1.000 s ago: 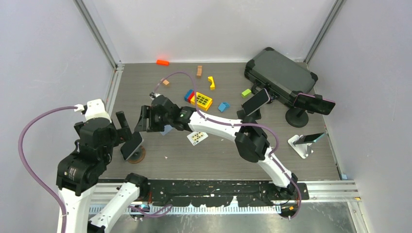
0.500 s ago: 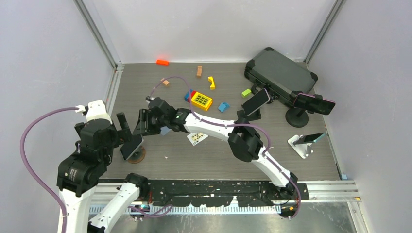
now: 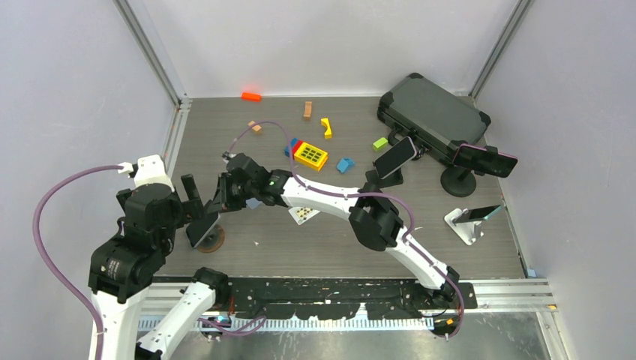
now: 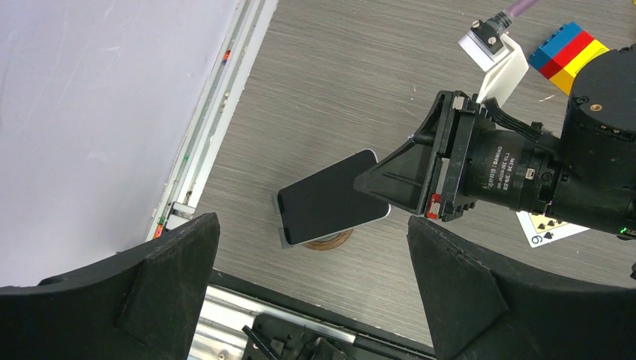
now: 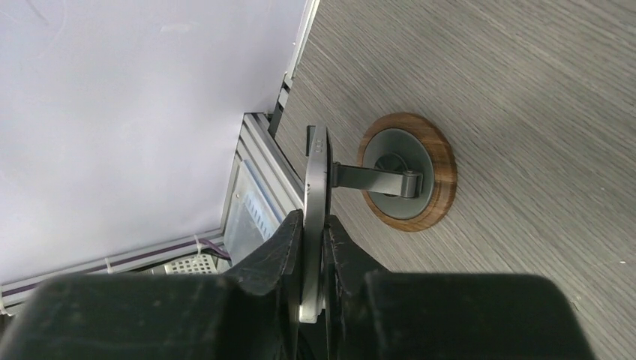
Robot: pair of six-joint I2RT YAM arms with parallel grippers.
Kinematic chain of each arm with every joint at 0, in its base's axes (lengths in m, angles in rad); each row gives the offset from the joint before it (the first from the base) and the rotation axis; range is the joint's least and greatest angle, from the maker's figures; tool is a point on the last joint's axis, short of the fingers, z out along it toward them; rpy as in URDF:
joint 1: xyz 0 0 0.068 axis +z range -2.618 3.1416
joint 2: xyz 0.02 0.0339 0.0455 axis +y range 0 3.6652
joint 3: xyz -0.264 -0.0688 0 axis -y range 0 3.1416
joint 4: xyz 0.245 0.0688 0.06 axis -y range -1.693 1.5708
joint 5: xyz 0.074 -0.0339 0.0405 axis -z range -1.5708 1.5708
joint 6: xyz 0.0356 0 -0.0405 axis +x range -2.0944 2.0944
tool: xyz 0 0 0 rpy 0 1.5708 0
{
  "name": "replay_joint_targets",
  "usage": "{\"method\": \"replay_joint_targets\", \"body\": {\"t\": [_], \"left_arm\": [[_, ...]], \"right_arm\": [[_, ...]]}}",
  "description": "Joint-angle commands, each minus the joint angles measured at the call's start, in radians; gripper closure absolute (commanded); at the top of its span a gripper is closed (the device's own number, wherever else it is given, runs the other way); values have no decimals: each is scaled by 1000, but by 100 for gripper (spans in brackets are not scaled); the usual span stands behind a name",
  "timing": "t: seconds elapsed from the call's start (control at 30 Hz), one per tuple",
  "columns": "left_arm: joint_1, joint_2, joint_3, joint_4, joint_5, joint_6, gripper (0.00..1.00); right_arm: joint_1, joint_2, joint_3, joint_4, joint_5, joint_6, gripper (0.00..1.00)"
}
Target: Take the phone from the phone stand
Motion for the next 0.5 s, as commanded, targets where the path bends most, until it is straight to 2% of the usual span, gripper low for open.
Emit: {"method": "replay_joint_targets", "body": {"t": [0.0,0.17,0.33,0.47], "left_arm": [[-5,-3,0,27,1,15,0],[-7,2,11,21,1,15,0],[-9,18,54,7,-25,6,0],[-30,34,136,-14,-40,-5,0]], "right_arm": [[4,-19,54,26,4,8,85],[4,-75,82,20,35,7,99],[-2,-141,78,17,71,8,100],[-26,-233,-13,83,88,42,100]]}}
